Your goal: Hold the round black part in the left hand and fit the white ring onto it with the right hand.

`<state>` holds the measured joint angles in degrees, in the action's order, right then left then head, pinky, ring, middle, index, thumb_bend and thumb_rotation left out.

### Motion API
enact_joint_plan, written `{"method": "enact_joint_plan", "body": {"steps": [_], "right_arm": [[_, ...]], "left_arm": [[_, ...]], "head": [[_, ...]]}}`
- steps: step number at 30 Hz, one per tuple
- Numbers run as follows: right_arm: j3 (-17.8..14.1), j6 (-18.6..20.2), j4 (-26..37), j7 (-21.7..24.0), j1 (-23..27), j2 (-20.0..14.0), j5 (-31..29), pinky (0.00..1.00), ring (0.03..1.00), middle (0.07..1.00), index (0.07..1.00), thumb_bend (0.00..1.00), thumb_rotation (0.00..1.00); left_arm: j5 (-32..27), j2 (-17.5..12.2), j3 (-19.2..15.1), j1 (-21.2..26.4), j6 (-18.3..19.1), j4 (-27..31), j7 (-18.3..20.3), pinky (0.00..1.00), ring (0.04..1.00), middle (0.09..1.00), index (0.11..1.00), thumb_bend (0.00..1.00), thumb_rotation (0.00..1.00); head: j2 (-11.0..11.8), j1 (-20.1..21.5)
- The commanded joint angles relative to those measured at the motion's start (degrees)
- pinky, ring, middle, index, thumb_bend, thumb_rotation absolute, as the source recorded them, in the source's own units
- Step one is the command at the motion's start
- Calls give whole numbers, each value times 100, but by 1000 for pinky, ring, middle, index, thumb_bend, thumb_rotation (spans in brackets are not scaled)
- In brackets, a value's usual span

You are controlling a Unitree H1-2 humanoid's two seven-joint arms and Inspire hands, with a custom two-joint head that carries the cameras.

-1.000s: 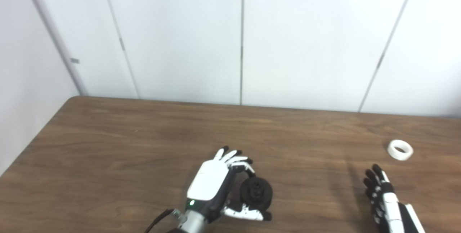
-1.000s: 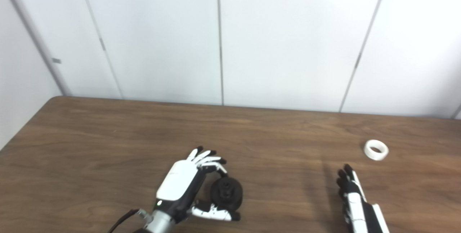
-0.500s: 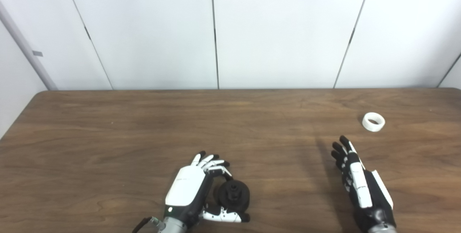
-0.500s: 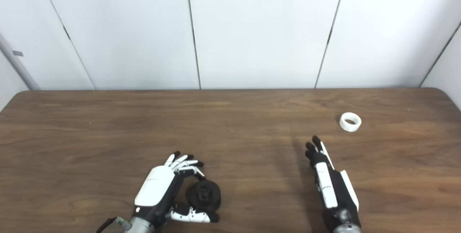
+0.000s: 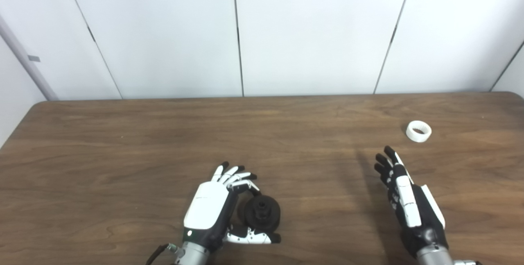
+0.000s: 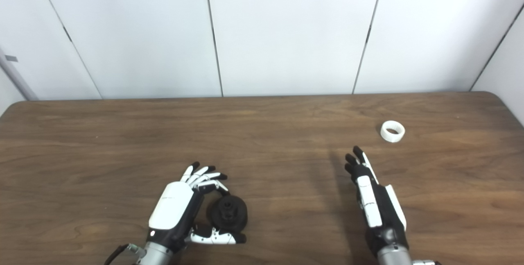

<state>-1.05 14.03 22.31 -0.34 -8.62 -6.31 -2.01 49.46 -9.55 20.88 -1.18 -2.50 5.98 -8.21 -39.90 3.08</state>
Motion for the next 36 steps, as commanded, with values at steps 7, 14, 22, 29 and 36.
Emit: {"method": "enact_joint_plan", "body": {"steps": [7, 14, 22, 29, 36], "right_arm": [[-230, 188, 394, -42, 142, -94, 167, 957, 924, 901, 890, 531, 814], [-443, 501, 528, 6, 446, -218, 152, 921, 908, 888, 856, 519, 683], [-478, 493, 508, 78, 493, -276, 121, 915, 907, 890, 857, 526, 691], [-502, 547, 541, 77, 522, -238, 56, 929, 908, 890, 861, 523, 680], [-486, 579, 559, 42, 554, -246, 141, 931, 909, 886, 859, 524, 700]], "left_arm": [[40, 41, 11, -46, -94, -346, -188, 1000, 894, 785, 484, 523, 52], [-61, 79, 16, -23, -11, -480, -8, 1000, 888, 783, 483, 524, 52], [-63, 81, -12, 26, -36, -725, -73, 1000, 880, 777, 484, 523, 51], [-49, 53, -15, 67, -45, -903, -115, 1000, 876, 775, 484, 523, 52], [-31, 39, -35, 84, -39, -913, -146, 1000, 875, 773, 484, 523, 52]], "head": [[-4, 90], [4, 69], [34, 10], [49, -8], [50, 65]]}}
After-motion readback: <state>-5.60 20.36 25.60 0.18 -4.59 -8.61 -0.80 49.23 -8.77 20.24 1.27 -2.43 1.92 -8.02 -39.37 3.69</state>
